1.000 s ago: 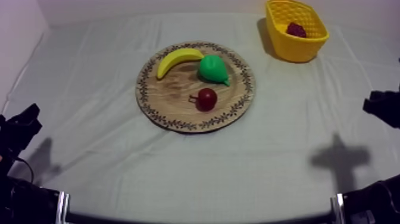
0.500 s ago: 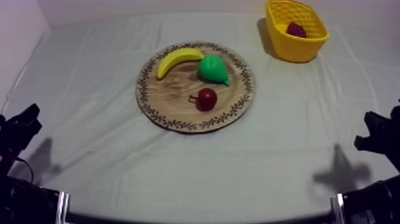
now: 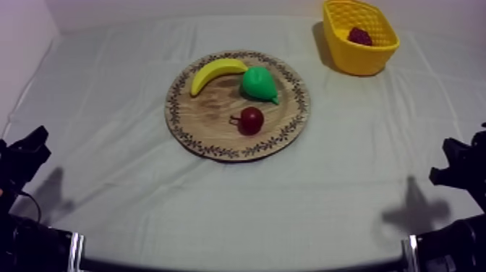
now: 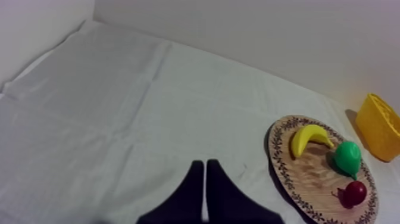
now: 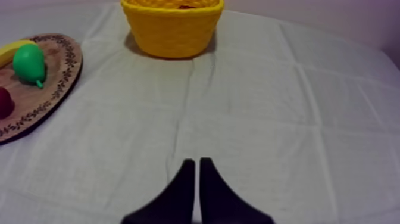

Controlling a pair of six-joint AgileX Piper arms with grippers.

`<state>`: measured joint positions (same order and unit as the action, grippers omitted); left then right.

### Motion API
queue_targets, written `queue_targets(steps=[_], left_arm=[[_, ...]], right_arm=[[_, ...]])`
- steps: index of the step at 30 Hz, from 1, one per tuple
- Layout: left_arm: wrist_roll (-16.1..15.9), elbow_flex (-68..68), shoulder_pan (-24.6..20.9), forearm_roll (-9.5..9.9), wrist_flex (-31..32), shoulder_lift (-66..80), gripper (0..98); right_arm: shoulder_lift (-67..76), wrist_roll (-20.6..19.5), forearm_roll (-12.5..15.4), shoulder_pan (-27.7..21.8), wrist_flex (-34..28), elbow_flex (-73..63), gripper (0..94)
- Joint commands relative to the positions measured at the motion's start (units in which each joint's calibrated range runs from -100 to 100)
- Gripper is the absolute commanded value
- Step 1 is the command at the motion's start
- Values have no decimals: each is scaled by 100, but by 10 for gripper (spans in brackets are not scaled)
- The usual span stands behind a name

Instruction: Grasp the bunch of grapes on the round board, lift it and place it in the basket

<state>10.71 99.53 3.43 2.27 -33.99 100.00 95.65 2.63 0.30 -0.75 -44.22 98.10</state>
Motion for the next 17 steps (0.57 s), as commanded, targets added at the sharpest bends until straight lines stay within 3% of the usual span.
queue_targets(steps=[1,5,17], left_arm=[[1,2,1,0,-5,0,0],[0,2,1,0,1,0,0],[1,2,1,0,3,0,0]], right_arm=[[1,-51,11,-19,43,11,3],[2,-430,15,-13,68,20,3],[2,-478,16,178,75,23,2]])
